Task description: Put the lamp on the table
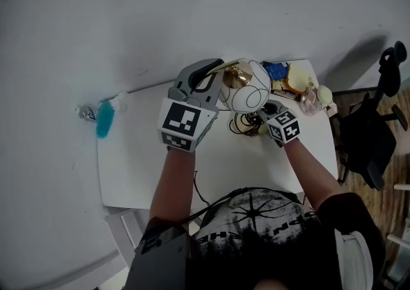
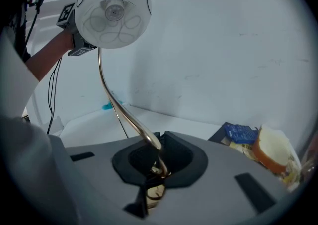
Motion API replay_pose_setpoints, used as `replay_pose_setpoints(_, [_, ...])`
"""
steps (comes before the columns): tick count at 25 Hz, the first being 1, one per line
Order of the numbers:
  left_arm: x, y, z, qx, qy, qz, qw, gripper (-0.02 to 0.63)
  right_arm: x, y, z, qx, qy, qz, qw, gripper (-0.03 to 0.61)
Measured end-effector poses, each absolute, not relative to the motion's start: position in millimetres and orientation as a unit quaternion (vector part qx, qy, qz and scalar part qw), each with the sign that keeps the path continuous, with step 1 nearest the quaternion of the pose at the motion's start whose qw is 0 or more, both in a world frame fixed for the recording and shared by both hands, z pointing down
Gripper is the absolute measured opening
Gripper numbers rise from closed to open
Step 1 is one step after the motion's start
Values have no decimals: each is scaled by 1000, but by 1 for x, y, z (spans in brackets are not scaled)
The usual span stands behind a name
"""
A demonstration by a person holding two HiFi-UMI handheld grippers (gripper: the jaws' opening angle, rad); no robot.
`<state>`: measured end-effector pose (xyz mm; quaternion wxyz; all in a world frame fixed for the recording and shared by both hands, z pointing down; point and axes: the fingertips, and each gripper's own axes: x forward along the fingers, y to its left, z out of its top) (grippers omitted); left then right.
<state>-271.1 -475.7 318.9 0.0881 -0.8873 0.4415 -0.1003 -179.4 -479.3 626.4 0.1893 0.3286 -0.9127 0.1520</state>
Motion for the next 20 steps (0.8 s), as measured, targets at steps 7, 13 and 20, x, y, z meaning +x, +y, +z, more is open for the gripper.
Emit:
replay_pose_setpoints(7, [-253, -503, 320, -893, 420, -125, 104, 15, -182, -505, 634, 339, -910, 166, 172, 21])
replay_pose_setpoints(13, [-248, -507, 328, -894, 409, -144, 112, 15, -190, -509, 645, 348, -907, 178, 157, 21])
replay_pose_setpoints(20, [-242, -515, 331, -894, 404, -155, 113, 15, -191, -516, 649, 356, -906, 183, 138, 21])
